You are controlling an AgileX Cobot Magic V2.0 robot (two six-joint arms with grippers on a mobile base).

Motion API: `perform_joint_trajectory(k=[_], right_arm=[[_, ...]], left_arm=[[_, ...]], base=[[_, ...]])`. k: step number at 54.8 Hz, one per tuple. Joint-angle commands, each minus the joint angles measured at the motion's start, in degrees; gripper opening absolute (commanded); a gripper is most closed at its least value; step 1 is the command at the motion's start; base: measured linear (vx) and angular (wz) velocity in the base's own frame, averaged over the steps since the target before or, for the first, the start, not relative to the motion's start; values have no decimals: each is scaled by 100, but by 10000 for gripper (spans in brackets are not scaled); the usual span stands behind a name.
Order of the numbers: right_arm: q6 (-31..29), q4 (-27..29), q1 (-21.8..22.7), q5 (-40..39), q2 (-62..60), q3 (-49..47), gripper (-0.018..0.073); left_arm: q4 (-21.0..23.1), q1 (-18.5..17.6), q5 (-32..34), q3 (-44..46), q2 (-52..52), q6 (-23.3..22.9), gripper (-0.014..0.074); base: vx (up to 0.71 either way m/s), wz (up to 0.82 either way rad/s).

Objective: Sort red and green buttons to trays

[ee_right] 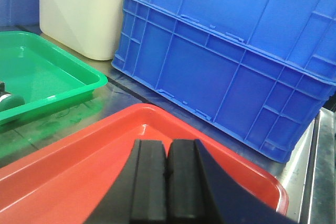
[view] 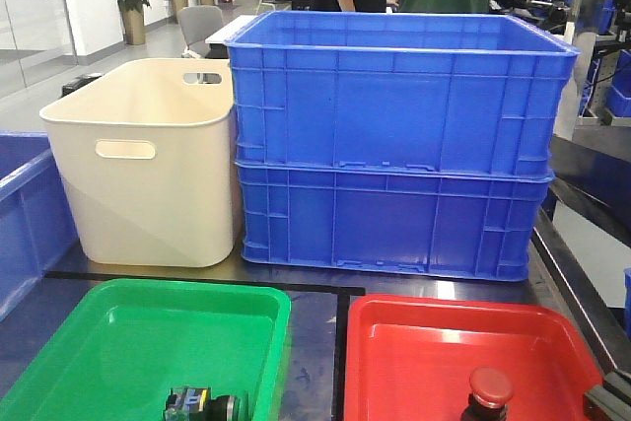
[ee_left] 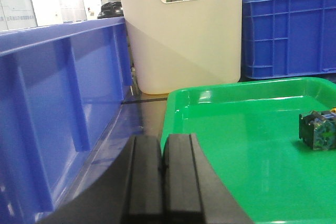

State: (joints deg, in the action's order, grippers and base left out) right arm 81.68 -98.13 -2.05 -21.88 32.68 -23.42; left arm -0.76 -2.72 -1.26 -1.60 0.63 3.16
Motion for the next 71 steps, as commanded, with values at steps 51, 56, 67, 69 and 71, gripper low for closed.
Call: perform_joint_trajectory(k=[51, 56, 67, 69, 71], right_arm=[[-8477, 9934, 33, 2636, -3296, 2555, -8], [-8482, 9887, 38, 2671, -3362, 2555, -8], [-8482, 9887, 38, 2671, -3362, 2555, -8], [-8482, 9887, 38, 2671, -3362, 2555, -8], [-8482, 9887, 38, 2671, -3362, 2555, -8]], left_arm=[[9, -16, 417, 149, 13, 5, -6], [9, -16, 411, 149, 13, 5, -6], [9, -16, 411, 149, 13, 5, -6], [9, -16, 411, 149, 13, 5, -6], [9, -16, 411, 149, 13, 5, -6]], base=[[0, 0], [0, 0], [0, 0], [0, 0], [0, 0]])
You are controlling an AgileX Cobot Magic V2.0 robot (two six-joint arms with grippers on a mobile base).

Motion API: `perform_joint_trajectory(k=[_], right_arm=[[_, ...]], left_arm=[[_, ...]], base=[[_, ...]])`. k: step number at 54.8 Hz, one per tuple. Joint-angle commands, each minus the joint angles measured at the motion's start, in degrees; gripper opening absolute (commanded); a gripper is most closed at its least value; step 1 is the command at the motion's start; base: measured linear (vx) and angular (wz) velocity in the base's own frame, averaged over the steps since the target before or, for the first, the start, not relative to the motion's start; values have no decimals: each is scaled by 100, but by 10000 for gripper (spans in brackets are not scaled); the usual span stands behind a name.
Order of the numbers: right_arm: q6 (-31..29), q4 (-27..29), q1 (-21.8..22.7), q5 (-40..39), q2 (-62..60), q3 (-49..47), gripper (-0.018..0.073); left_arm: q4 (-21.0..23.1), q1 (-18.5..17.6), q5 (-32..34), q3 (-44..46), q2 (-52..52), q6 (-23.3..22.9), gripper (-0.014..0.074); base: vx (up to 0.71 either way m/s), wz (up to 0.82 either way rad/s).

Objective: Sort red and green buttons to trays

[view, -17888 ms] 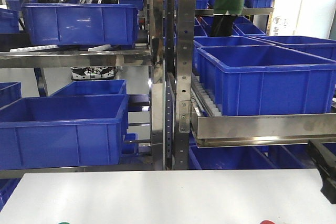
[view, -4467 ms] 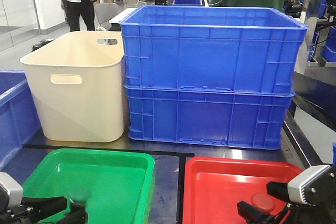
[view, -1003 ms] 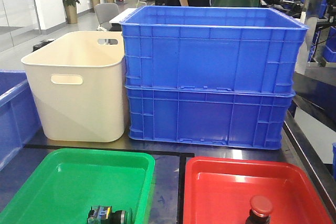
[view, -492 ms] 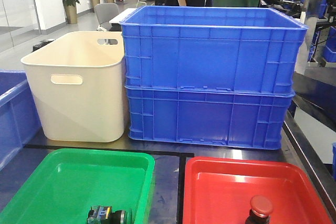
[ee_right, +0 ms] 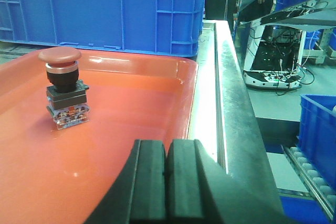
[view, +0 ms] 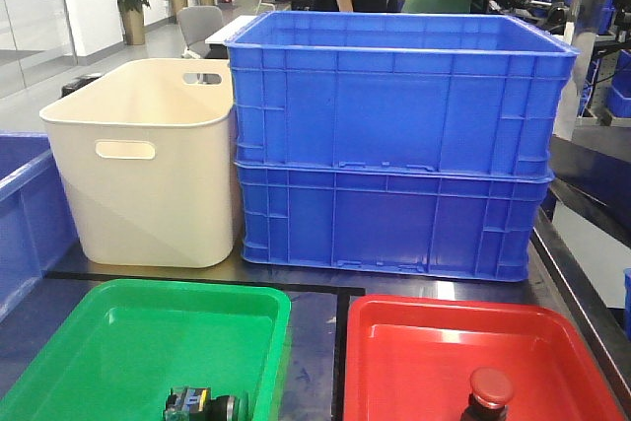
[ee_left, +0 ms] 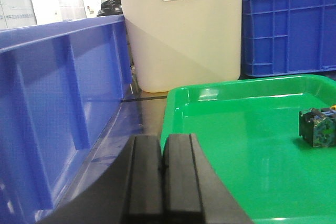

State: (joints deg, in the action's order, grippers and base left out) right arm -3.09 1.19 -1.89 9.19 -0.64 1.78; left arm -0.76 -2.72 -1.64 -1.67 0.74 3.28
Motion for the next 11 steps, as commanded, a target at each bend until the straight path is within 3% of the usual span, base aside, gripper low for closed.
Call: perform_joint_trajectory(k=[1, 11], right_arm=[[-6, -45, 22, -436, -30, 35, -8], [-6, -45, 22, -436, -30, 35, -8]], left_arm=[[9, -16, 449, 155, 2, -7, -6], [9, -16, 449, 155, 2, -7, -6]], base=[[0, 0], [0, 0]])
